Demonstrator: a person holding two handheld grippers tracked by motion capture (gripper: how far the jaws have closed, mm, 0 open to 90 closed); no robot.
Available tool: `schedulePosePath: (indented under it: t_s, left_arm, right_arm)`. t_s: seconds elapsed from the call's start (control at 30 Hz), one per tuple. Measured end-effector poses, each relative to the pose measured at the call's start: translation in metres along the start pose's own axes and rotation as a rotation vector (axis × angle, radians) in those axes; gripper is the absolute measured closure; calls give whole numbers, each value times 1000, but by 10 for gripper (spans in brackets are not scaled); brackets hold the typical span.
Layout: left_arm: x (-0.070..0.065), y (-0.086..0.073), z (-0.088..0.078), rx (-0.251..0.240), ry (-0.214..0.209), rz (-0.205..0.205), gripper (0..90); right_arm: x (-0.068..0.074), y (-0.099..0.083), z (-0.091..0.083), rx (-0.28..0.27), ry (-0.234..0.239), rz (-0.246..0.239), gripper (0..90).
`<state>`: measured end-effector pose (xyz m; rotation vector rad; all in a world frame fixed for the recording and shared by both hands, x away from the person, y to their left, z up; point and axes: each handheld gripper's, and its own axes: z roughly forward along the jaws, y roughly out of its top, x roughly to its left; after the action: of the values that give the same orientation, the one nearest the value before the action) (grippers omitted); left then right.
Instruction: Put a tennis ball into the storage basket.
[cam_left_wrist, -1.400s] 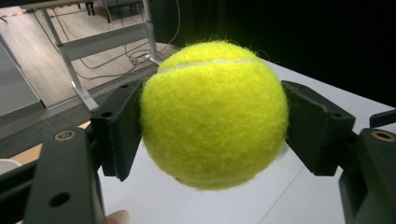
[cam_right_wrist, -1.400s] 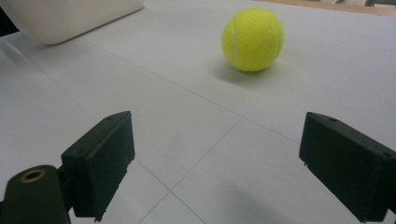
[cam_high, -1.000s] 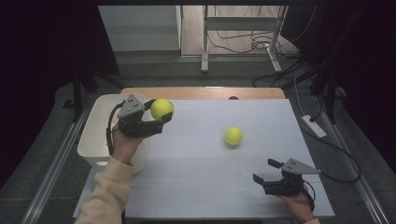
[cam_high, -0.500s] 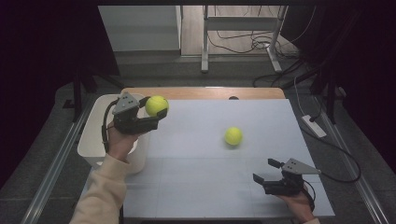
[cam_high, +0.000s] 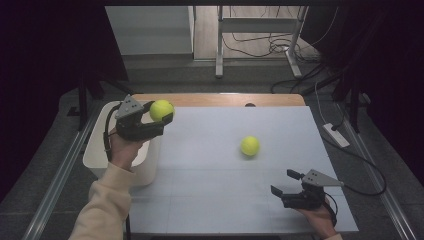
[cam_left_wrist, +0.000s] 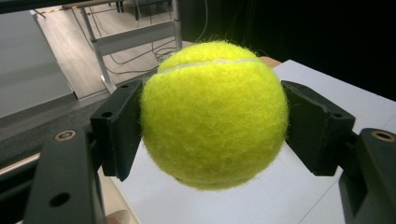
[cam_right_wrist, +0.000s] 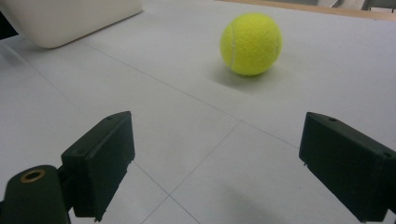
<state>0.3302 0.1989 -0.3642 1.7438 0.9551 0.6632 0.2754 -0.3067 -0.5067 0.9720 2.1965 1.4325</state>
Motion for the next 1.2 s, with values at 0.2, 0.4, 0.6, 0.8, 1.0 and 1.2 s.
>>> schedulePosePath:
  t_s: [0.2, 0.4, 0.6, 0.8, 1.0, 1.2]
  left_arm:
    - [4, 0, -1, 5, 15, 2, 267]
    - [11, 0, -3, 8, 32, -4, 268]
    - [16, 1, -4, 11, 48, -7, 267]
    - [20, 0, -5, 15, 61, -15, 267]
    - [24, -1, -5, 19, 74, -19, 267]
    - [28, -2, -6, 24, 87, -23, 267]
  right_arm:
    - [0, 0, 0, 1, -3, -1, 104]
    - [0, 0, 1, -1, -1, -1, 105]
    - [0, 0, 1, 1, -1, -2, 105]
    - [0, 0, 1, 1, -1, -2, 105]
    - [0, 0, 1, 3, -3, -4, 105]
    - [0, 0, 1, 4, -3, -6, 105]
